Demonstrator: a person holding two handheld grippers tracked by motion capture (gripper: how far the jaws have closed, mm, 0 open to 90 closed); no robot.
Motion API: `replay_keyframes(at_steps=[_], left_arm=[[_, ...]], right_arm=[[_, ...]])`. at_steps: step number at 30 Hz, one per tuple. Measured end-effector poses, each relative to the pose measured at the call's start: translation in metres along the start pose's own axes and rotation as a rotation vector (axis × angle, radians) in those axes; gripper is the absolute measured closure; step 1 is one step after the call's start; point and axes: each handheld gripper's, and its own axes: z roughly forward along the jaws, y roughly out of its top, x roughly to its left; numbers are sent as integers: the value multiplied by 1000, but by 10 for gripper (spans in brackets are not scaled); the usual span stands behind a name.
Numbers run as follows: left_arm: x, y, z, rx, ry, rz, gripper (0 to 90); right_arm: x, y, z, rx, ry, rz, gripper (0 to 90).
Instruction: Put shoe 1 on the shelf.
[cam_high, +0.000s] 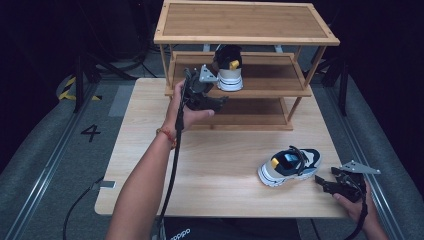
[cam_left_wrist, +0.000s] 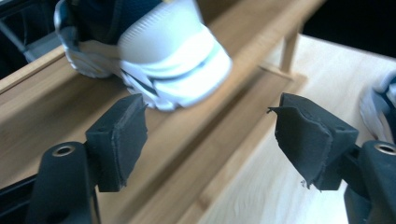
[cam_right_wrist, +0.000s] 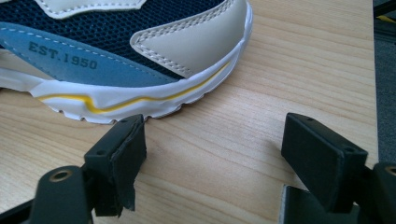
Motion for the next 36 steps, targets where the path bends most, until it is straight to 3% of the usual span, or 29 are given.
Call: replay_keyframes(at_steps=[4,8,16,17,25,28,30,32,33,36], left_arm=[[-11,-21,-12,36,-16,17,240],[-20,-39,-20,85,-13,77,222],[-31,-75,-34,148,-28,113,214],[-33,-86,-37,165,-27,124,215],[-40,-135,-40,256,-12,140,223],[-40,-148,-40,276,-5,140,223],[-41,-161,-41,290,3,123,225],[-42,-178,-42,320,11,133,224],[-42,-178,-42,320,11,133,225],[-43,-197,-43,355,13,125,225]], right_arm=[[0,0,0,-1,0,0,223],[0,0,0,-2,-2,-1,224],[0,-1,-1,-2,-2,-4,223],[0,-1,-1,-2,-1,-3,224],[0,-1,-1,-2,-1,-3,223],[0,-1,-1,-2,-1,-3,223],[0,-1,-1,-2,-1,-4,223],[0,-1,-1,-2,-1,-4,223],[0,-1,-1,-2,-1,-4,223],[1,-1,-1,-2,1,-5,223]])
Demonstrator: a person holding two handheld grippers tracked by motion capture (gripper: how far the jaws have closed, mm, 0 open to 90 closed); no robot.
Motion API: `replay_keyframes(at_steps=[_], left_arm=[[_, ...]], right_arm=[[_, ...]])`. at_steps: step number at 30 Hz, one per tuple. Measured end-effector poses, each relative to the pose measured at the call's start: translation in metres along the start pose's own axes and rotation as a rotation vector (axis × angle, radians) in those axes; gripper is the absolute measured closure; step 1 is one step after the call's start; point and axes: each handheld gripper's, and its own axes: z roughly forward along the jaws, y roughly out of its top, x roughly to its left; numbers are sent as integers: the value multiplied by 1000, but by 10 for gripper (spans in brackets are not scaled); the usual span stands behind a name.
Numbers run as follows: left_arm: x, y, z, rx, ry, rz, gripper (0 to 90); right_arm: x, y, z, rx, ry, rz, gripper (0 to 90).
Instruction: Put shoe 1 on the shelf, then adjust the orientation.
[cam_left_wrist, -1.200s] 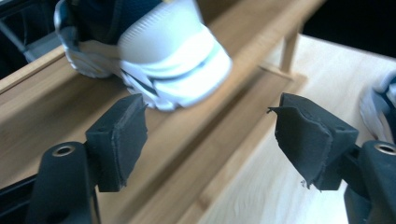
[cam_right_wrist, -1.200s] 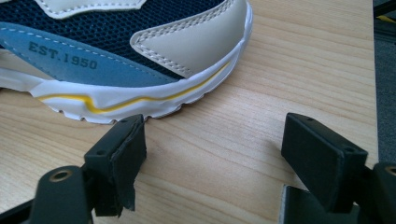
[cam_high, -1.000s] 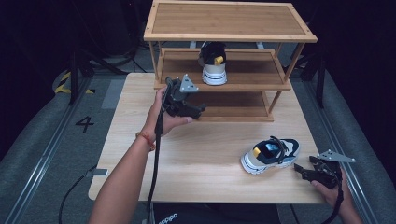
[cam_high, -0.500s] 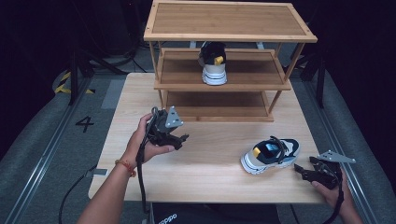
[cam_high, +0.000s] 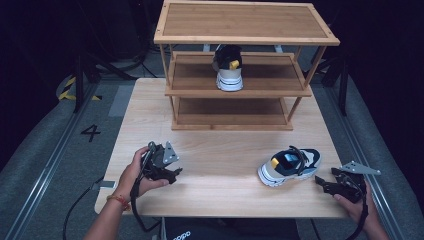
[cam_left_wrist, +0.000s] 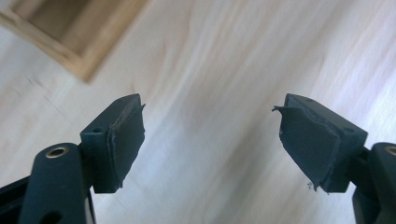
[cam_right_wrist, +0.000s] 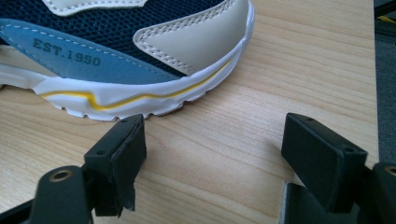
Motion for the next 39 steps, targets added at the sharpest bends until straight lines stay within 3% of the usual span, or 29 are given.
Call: replay_keyframes(at_steps=[4,9,10,11,12,13,14,16,17,24,30,33,37,39], left_arm=[[-1,-21,9,22,-19,-16,227],[-5,-39,14,10,-79,-73,221],[-6,-45,15,-21,-98,-98,211],[-6,-45,15,-21,-98,-98,211],[-5,-53,16,-56,-138,-161,214],[-5,-57,16,-71,-143,-192,213],[-5,-57,16,-71,-143,-192,206],[-5,-68,18,-129,-166,-284,201],[-7,-72,18,-153,-156,-294,198],[-10,-79,13,-155,-128,-310,179],[-10,-79,13,-154,-129,-318,179],[-10,-80,13,-150,-129,-316,175],[-10,-79,13,-151,-127,-316,173],[-10,-79,13,-151,-127,-316,173]], right_arm=[[0,0,0,0,0,0,224],[0,0,0,1,4,-4,223],[0,0,0,1,5,-6,223],[0,0,0,1,5,-6,223],[0,0,0,1,8,-12,221],[0,0,0,0,8,-15,219],[0,0,0,0,8,-15,219],[0,0,0,1,12,-17,216],[0,0,0,2,17,-19,216],[1,1,1,1,29,-29,215],[2,2,0,11,25,-61,227],[4,4,-3,26,17,-88,286],[6,14,-16,-20,40,-79,302],[12,24,-28,-44,46,-100,315]])
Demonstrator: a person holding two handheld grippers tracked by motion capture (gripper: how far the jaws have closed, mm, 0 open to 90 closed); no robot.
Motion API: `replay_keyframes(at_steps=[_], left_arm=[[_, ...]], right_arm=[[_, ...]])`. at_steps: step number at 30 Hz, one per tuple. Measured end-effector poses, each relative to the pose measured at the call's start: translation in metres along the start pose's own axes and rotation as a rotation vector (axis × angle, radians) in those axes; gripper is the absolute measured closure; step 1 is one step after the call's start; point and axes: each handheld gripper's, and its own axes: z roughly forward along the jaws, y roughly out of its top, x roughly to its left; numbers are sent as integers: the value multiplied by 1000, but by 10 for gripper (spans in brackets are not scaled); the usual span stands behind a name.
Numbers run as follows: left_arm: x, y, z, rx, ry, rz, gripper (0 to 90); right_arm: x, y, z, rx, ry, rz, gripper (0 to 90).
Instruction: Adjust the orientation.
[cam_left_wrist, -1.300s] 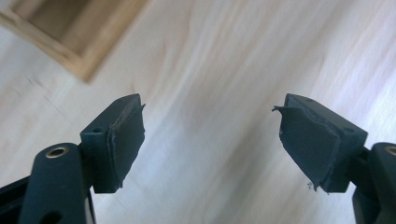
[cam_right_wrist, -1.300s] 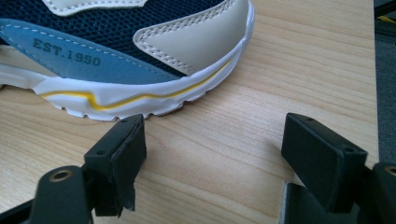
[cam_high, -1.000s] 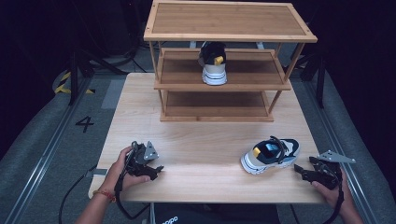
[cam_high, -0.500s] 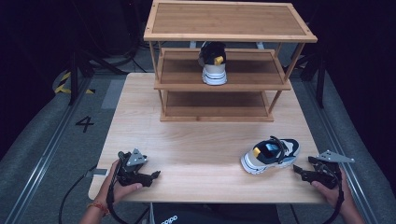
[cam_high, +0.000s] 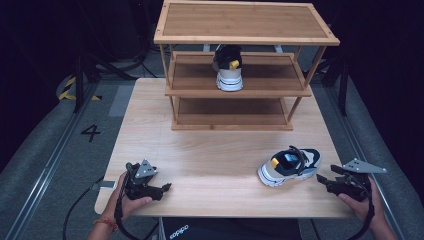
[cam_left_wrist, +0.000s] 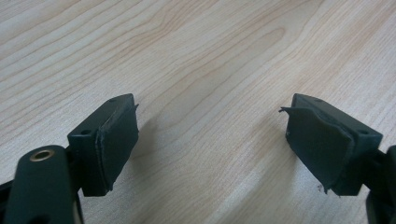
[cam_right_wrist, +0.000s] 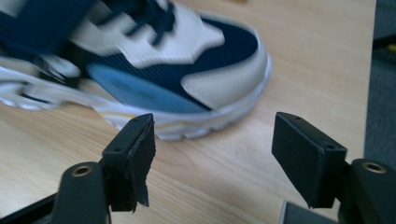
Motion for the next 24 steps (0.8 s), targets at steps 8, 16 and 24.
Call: replay_keyframes(at_steps=[8,16,24], left_arm=[[0,0,0,0,0,0,172],[0,0,0,0,0,0,172],[0,0,0,1,0,1,172]], right_arm=[[37,49,-29,-41,89,-92,416],[75,80,-24,-27,179,-171,454],[96,90,-8,13,233,-207,464]])
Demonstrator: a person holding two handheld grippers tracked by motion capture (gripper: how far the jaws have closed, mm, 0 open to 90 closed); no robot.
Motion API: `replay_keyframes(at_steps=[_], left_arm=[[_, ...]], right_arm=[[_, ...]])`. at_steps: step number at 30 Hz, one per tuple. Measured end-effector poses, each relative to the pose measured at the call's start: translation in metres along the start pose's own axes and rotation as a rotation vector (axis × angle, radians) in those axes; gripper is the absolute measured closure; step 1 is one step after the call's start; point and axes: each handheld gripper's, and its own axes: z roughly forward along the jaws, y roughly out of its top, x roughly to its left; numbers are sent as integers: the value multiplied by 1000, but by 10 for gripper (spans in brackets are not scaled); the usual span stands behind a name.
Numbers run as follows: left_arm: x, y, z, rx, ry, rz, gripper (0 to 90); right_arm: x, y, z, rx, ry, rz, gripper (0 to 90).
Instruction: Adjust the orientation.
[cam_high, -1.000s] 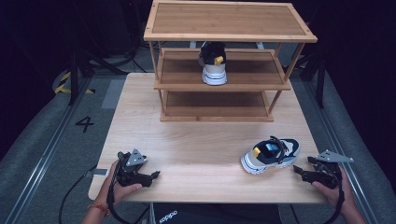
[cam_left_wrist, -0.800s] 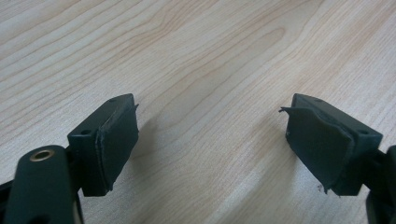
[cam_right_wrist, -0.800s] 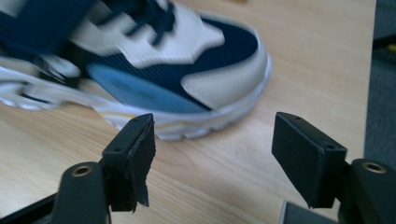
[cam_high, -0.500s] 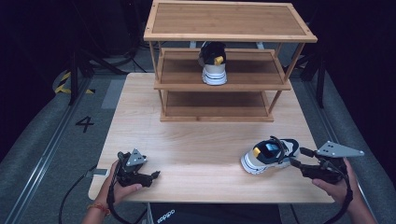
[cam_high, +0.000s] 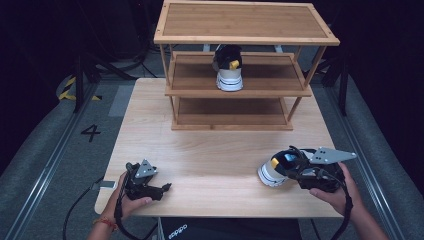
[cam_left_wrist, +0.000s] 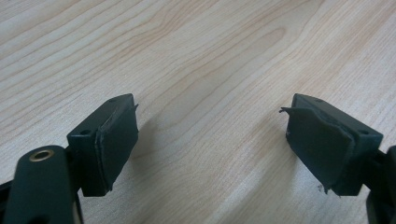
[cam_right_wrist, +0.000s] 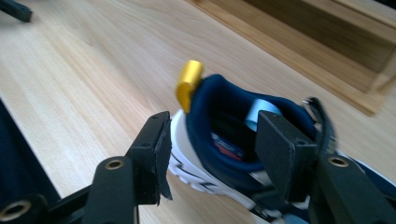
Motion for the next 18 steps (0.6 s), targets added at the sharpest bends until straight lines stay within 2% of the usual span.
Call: replay_keyframes(at_steps=[7,9,11,18], left_arm=[[0,0,0,0,0,0,171],[0,0,0,1,-1,1,172],[0,0,0,0,-1,1,172],[0,0,0,-2,-3,0,172]], right_arm=[[7,7,18,40,32,-10,496],[10,10,26,66,33,-18,496],[11,13,32,83,25,-10,494],[8,17,54,166,11,66,489]])
